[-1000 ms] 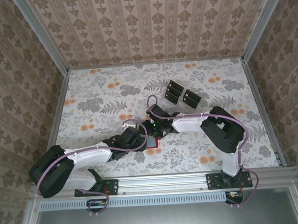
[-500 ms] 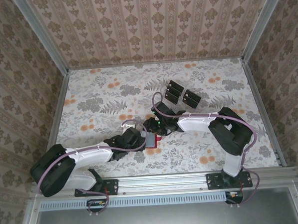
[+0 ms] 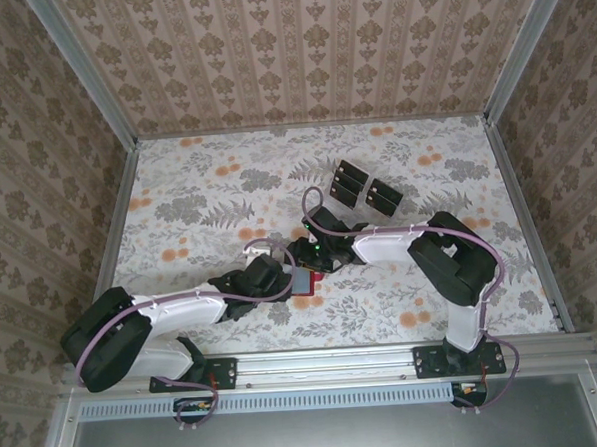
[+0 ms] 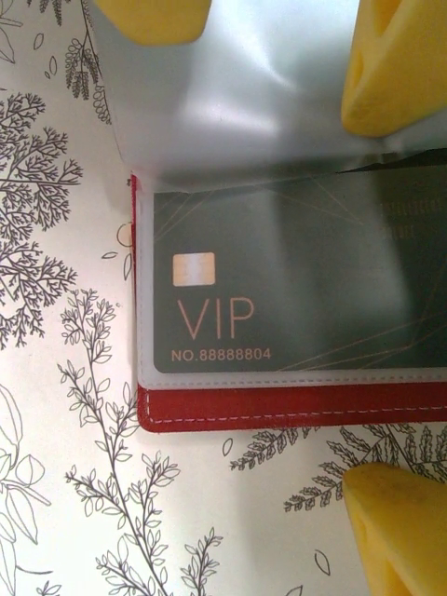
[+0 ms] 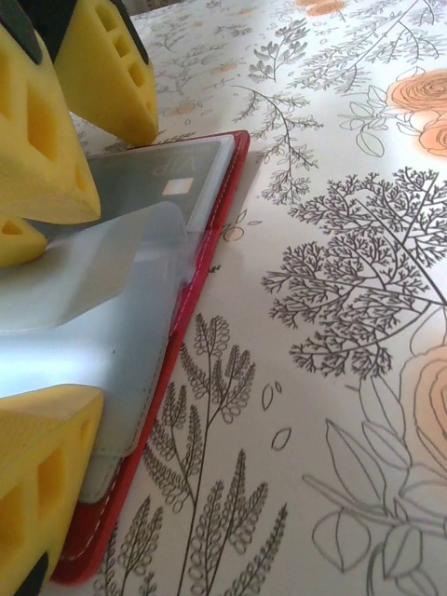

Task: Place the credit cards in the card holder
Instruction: Flip over the card slot on the card holder.

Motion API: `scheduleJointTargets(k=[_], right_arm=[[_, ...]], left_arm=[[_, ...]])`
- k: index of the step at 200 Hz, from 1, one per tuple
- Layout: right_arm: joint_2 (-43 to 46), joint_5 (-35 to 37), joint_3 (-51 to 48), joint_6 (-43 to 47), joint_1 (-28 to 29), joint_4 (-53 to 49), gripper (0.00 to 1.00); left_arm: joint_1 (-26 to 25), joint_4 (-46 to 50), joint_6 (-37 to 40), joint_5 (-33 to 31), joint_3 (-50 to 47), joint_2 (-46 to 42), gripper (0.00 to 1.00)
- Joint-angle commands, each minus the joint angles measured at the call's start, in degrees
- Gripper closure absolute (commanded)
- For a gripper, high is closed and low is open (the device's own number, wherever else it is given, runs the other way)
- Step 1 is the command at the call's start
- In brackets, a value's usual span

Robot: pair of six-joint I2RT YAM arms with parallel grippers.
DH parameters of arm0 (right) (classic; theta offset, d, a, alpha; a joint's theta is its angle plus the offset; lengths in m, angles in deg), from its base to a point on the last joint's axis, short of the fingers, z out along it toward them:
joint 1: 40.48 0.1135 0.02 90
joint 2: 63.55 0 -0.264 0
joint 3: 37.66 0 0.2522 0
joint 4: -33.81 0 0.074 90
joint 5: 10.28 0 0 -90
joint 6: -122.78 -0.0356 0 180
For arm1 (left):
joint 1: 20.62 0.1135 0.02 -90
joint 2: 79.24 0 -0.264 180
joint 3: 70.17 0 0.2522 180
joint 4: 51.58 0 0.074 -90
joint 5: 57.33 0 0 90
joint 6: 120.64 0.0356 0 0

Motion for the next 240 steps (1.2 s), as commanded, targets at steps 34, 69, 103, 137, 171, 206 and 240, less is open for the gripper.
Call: scheduleJointTargets(k=[34, 69, 103, 137, 171, 206, 240], right_arm=[[-1.95, -3.90, 0.77, 1.60, 0.48, 1.70, 0.50], [-0.86, -3.82, 1.52, 2.06, 0.75, 0.19, 0.50], [0.13, -3.18, 2.84, 3.09, 1.24, -2.39, 0.50], [0.19, -2.82, 4.52, 3.10, 1.97, -4.11, 0.51], [1.17, -2.18, 6.76, 3.18, 3.21, -6.49, 0.50], [-1.19, -1.98, 11.54, 3.99, 4.43, -9.91, 0.50], [-6.58, -2.33, 17.16, 4.19, 5.48, -12.27, 0.50]], left_arm=[[0.03, 3.28, -0.77, -0.35, 0.53, -1.83, 0.00], [0.02, 5.11, -0.46, -1.34, 0.94, -5.42, 0.00], [0.09, 7.19, -0.82, -2.67, 0.77, -10.26, 0.00], [0.24, 9.43, -1.30, -4.34, 0.23, -15.01, 0.00], [0.73, 11.96, -1.82, -5.70, -0.25, -19.55, 0.00], [1.59, 13.50, -2.59, -6.50, -0.99, -23.18, 0.00], [2.01, 14.73, -3.31, -7.12, -1.59, -25.93, 0.00]])
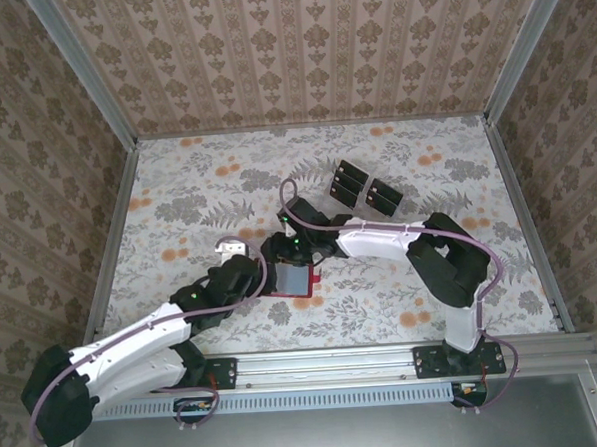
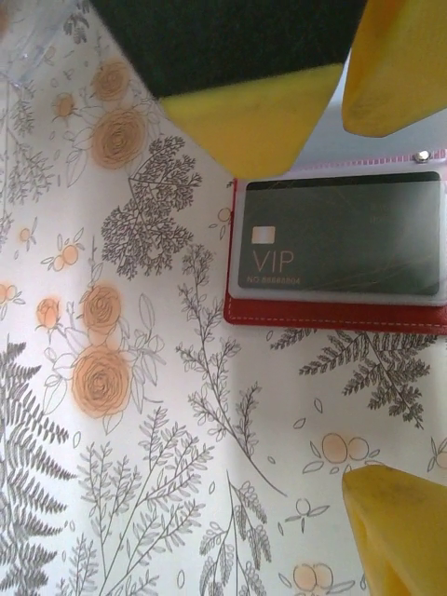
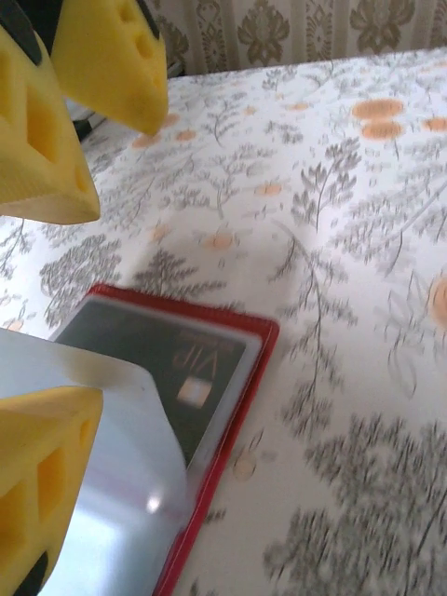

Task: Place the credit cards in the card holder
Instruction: Flip over the card slot on the card holder.

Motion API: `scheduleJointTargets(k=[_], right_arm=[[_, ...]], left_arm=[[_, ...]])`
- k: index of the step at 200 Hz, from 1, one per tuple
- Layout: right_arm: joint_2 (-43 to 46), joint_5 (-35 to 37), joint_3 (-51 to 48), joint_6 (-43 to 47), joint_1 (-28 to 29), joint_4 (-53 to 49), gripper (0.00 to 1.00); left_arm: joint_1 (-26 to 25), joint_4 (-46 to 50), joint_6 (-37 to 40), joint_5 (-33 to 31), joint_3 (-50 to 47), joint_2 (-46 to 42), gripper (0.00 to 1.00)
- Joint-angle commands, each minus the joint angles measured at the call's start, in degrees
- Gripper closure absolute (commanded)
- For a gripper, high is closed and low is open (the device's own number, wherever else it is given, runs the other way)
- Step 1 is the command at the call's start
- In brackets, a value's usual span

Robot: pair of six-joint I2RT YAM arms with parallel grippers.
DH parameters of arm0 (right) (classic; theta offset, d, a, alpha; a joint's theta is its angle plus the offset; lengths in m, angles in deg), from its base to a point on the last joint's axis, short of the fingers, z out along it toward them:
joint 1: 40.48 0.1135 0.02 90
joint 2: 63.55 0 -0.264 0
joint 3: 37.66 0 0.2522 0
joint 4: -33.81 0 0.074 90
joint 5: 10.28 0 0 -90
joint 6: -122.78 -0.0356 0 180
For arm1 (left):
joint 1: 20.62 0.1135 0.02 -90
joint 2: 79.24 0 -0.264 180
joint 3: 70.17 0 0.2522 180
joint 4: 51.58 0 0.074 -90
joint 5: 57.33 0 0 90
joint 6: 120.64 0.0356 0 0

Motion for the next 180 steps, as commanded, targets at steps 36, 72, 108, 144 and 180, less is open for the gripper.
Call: scheduleJointTargets(k=[36, 72, 108, 144, 180], right_arm=[[-9.44, -0.69, 8.36, 1.07, 1.51, -5.94, 0.50], [-11.60, -1.25, 9.74, 0.57, 1.54, -6.03, 0.50], [-11.42, -2.43, 10.66, 0.87, 1.28, -6.09, 0.50], [-6.12, -3.15, 10.57, 2.91, -0.59, -6.18, 0.50], [3.84, -0.28, 8.85, 9.40, -6.07, -12.42, 0.49]], left_arm=[[1.01, 3.16, -2.46, -2.43, -1.64, -4.28, 0.00], [1.48, 3.33, -2.68, -2.08, -1.84, -4.71, 0.00], [1.76, 2.92, -3.14, -1.58, -2.28, -4.59, 0.00], [2.11, 2.94, -3.17, -1.13, -1.95, -3.75, 0.00], [3.44, 1.23, -2.33, 0.93, -1.01, -1.28, 0.00]])
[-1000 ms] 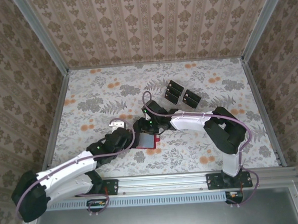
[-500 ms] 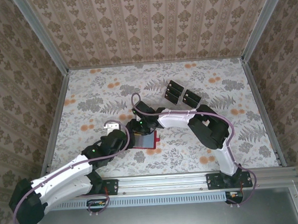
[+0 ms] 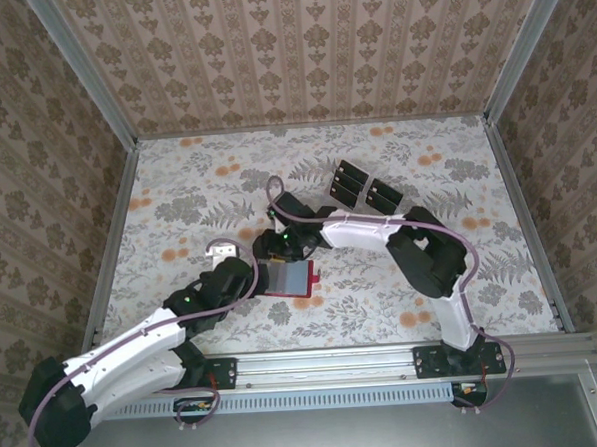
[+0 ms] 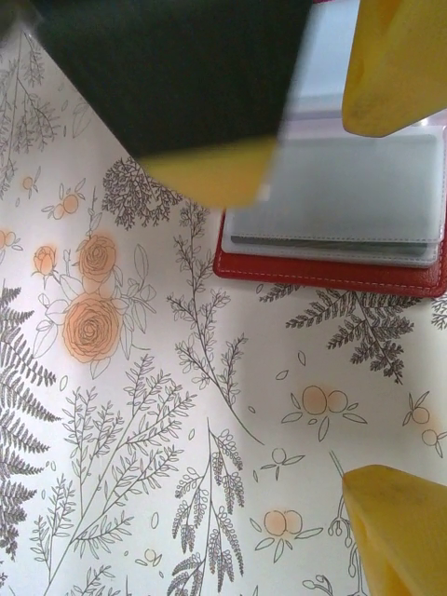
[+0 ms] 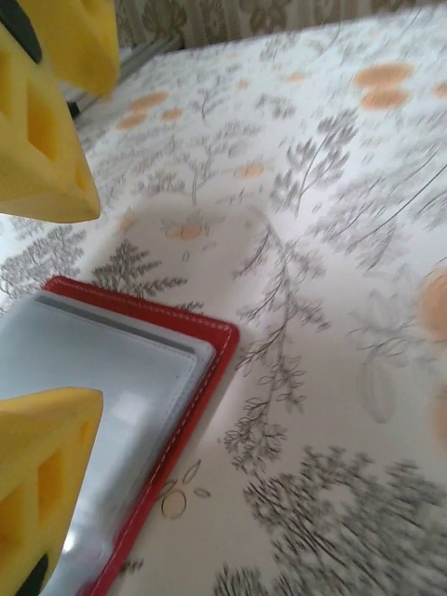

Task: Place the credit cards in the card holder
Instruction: Flip over the card slot on the card holder, then pick up the credit card from the storage box.

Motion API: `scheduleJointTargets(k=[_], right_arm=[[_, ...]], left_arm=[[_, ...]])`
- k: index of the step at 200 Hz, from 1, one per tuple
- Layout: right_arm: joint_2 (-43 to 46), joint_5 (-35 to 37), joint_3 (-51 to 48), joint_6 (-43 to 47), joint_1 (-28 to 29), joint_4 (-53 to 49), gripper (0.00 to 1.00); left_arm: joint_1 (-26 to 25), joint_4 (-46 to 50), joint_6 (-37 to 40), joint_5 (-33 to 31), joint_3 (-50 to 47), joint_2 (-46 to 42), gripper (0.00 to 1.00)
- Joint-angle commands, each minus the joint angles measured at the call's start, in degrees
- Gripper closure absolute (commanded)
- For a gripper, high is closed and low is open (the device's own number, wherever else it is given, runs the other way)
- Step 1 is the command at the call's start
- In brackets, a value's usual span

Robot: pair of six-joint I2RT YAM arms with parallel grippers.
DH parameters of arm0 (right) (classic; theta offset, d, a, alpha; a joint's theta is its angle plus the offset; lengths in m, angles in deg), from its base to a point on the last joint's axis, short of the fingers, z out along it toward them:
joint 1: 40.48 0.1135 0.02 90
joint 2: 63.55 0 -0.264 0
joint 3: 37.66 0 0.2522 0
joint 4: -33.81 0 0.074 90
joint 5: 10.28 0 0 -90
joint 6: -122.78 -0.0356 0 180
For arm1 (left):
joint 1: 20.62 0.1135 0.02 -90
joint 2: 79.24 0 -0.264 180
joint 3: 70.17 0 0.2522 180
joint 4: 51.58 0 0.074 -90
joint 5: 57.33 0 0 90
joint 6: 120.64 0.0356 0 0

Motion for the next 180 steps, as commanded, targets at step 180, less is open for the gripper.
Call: scheduleJointTargets(k=[180], right_arm=[[1.02, 35.78, 19.93, 46.07, -17.47, -35.38, 0.62]], left_arm=[[12.83, 0.33, 9.89, 11.57, 17.24, 22.46, 0.00]])
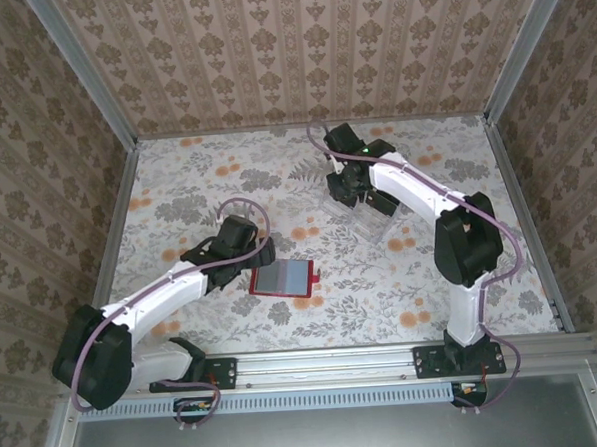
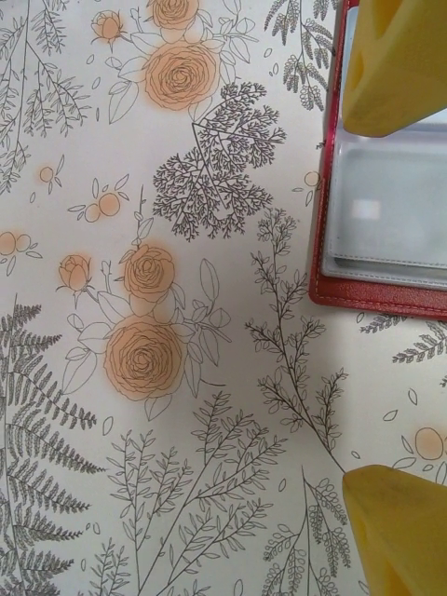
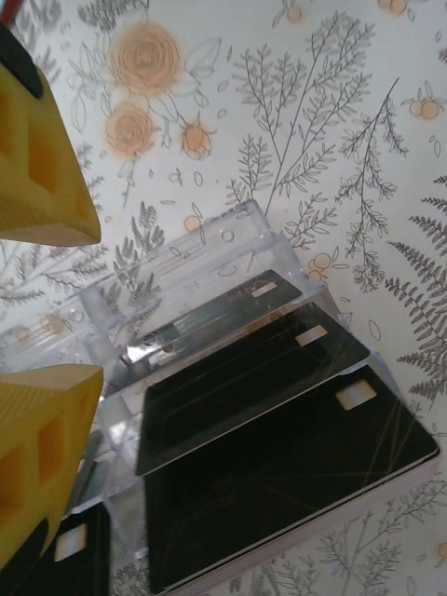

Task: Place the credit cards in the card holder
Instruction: Pick up the credit card from the storage box.

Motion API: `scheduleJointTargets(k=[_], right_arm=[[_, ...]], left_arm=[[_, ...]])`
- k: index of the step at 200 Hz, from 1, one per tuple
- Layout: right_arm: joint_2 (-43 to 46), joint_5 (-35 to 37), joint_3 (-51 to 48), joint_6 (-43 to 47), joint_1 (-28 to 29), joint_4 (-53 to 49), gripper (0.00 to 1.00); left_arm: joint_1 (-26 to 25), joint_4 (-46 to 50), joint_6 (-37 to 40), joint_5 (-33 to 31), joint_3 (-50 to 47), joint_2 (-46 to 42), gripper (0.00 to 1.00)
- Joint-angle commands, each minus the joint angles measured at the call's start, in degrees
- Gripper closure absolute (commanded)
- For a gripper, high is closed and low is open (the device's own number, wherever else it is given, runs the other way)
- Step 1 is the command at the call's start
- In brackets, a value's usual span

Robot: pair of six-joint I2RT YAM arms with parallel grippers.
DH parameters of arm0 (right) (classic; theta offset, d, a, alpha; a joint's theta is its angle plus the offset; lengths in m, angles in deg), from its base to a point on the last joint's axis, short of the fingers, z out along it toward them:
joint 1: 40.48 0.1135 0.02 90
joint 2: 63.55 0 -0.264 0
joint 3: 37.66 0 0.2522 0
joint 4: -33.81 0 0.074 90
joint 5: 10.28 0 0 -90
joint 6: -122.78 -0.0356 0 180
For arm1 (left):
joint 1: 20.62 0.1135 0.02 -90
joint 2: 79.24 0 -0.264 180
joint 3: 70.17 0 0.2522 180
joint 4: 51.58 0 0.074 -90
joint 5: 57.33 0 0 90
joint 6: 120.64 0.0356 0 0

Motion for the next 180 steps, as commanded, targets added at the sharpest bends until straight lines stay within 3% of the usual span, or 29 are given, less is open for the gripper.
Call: scheduleJointTargets(k=[1, 96, 180], right_arm=[[-2.74, 5.75, 3.73, 3.95, 1.17, -2.86, 0.62], [-10.94, 13.99, 9.21, 8.64, 1.65, -4.05, 0.62], [-12.90, 12.63, 9.57, 9.57, 1.67, -4.47, 0.68]], left_arm=[[0.64, 2.34, 2.53, -0.44, 2.31, 0.46, 0.00], [0.85, -0.53, 4.86, -2.35, 0.75, -0.49, 0.00], [0.84, -1.06, 4.40, -1.25, 0.47, 1.03, 0.00]])
